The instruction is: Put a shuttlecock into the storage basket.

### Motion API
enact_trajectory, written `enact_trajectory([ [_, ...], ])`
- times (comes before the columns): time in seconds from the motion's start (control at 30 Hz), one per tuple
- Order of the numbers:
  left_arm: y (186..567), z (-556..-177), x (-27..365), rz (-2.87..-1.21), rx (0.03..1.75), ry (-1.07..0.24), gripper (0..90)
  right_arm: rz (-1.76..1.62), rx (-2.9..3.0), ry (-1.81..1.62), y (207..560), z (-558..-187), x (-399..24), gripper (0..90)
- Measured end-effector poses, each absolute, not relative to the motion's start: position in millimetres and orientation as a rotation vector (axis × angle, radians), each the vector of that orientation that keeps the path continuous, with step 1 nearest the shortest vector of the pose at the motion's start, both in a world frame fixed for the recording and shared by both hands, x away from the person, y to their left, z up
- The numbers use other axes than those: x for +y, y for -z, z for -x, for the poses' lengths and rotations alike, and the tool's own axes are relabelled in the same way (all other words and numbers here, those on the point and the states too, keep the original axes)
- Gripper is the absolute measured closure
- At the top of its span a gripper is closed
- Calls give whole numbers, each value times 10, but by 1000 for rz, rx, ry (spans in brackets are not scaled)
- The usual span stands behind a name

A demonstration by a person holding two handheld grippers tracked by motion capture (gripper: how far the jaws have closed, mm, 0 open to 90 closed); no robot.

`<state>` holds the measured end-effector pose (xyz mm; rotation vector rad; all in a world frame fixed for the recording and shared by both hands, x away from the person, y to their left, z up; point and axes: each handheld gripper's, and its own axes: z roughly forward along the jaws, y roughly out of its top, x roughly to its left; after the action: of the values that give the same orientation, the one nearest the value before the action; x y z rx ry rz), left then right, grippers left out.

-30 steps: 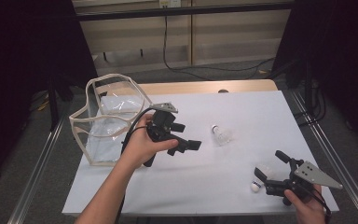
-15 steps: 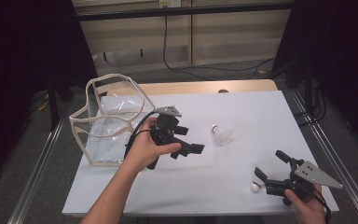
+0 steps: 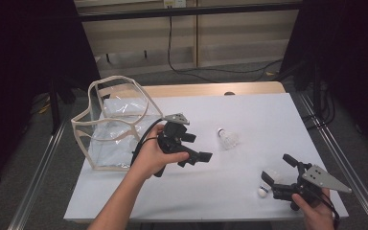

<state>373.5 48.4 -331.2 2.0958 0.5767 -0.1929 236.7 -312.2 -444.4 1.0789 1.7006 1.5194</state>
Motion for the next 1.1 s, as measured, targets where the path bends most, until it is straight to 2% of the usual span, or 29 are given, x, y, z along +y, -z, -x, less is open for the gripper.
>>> enact_trajectory([
  [1.1,3619,-3602,285,-2129,567,181,37,-1071,1701,-1520,4440,-2359,-3123,9],
])
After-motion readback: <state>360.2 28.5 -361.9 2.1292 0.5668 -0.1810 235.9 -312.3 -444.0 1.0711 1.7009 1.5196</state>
